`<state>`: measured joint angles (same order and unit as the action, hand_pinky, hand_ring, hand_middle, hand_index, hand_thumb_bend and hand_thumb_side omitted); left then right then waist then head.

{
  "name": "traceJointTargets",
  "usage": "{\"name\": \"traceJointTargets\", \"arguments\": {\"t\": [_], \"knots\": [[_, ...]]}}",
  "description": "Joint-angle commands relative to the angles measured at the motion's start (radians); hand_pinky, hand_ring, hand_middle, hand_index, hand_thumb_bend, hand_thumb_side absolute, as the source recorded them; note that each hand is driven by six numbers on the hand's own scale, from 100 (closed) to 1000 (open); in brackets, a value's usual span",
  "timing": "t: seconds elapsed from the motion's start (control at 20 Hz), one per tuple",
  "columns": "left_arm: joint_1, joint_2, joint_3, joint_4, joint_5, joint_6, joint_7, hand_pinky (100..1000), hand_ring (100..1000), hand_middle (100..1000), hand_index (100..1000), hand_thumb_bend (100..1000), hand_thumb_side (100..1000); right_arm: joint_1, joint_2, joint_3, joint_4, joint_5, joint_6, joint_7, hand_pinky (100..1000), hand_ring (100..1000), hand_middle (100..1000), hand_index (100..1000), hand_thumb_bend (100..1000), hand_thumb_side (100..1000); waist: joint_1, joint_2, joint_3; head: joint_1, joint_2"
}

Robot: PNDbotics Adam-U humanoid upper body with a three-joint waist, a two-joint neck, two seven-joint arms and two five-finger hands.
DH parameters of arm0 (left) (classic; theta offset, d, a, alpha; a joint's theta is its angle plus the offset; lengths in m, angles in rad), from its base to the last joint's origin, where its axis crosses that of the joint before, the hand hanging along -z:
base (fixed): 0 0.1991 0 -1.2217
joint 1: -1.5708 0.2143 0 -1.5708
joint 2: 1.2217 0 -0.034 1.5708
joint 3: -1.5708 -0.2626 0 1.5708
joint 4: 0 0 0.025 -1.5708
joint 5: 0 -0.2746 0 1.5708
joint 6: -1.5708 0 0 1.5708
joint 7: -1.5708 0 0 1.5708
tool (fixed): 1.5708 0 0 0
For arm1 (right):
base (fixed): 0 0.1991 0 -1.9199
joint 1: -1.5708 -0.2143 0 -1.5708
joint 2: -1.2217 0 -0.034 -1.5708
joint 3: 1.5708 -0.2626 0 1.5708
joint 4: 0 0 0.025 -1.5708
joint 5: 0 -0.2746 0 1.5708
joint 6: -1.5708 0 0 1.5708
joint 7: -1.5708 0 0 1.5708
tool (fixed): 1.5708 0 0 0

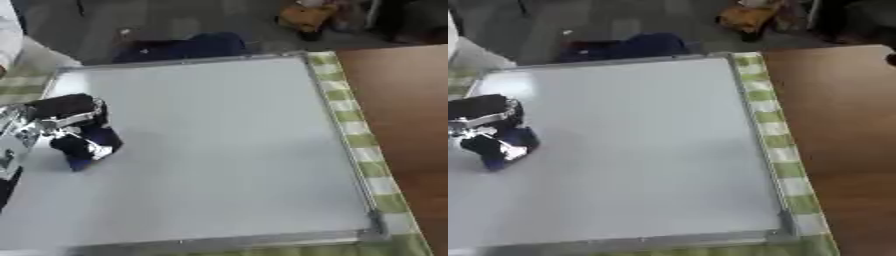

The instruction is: Wipe the whiteboard clean with a brush.

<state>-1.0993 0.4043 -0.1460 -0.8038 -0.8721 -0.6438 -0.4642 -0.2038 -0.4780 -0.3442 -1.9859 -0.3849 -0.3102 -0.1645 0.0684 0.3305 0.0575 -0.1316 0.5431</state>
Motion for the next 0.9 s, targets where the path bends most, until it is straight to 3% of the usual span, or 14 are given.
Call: {"name": "traceJointTargets", "arguments": {"t": [0.05, 0.45, 0.6, 0.9], "knots": [[-0.016, 0.032, 0.019, -0.017, 0.069, -0.222, -0.294, 519, 217, 100, 103, 198, 386, -0.012, -0.013, -0.009, -0.014, -0.009, 0.003, -0.002, 692, 585, 478, 541, 100, 979, -0.002, -0.026, -0.003, -0.005, 0.007], [-0.006, 0.038, 0.027, -0.026, 0.194, -0.205, -0.428, 505, 211, 100, 103, 208, 380, -0.013, -0.013, -0.009, -0.014, -0.011, 0.004, -0.002, 692, 584, 478, 540, 100, 979, -0.002, -0.026, -0.004, -0.013, 0.008], [-0.009, 0.051, 0.039, -0.087, 0.233, -0.211, -0.435, 556, 315, 117, 145, 284, 473, -0.013, -0.013, -0.008, -0.014, -0.011, 0.004, 0.0, 691, 584, 478, 541, 100, 980, -0.002, -0.027, 0.0, -0.016, 0.005], [0.006, 0.099, 0.067, -0.211, 0.225, -0.202, -0.348, 624, 527, 424, 160, 378, 598, -0.01, -0.016, -0.01, -0.014, -0.012, 0.004, -0.003, 690, 584, 477, 540, 100, 980, -0.001, -0.029, 0.007, -0.026, -0.004]]}}
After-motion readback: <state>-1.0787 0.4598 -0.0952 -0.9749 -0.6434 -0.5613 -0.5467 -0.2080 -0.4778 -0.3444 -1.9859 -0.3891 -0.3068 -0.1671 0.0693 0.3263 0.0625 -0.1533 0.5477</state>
